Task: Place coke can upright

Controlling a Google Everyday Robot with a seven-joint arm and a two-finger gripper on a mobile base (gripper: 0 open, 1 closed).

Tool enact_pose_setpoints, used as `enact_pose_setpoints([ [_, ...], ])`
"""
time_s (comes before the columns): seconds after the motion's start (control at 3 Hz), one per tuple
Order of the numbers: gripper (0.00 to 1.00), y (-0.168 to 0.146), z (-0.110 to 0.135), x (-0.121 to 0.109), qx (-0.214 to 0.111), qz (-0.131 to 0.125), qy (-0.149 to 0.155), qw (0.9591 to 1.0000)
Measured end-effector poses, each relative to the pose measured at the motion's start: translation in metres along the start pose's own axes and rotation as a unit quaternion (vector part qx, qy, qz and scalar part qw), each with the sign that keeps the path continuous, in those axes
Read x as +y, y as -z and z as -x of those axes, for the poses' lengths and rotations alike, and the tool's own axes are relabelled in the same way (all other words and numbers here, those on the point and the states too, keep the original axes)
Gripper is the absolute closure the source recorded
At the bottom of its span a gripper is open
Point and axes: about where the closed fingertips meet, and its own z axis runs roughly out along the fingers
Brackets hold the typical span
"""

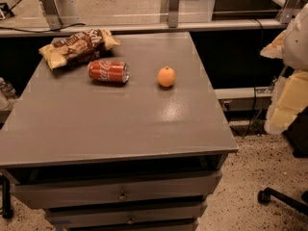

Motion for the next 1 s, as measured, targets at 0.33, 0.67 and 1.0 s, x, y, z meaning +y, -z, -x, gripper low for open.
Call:
enact_pose_setpoints([
  [0.33,0.0,0.0,0.005,-0.002,-0.007,-0.006,-0.001,1.0],
  [0.67,0.0,0.0,0.005,-0.002,-0.007,-0.007,-0.001,1.0],
  [1.0,0.0,-0.014,0.049,-0.026,-0.04,-0.026,0.007,0.9988],
])
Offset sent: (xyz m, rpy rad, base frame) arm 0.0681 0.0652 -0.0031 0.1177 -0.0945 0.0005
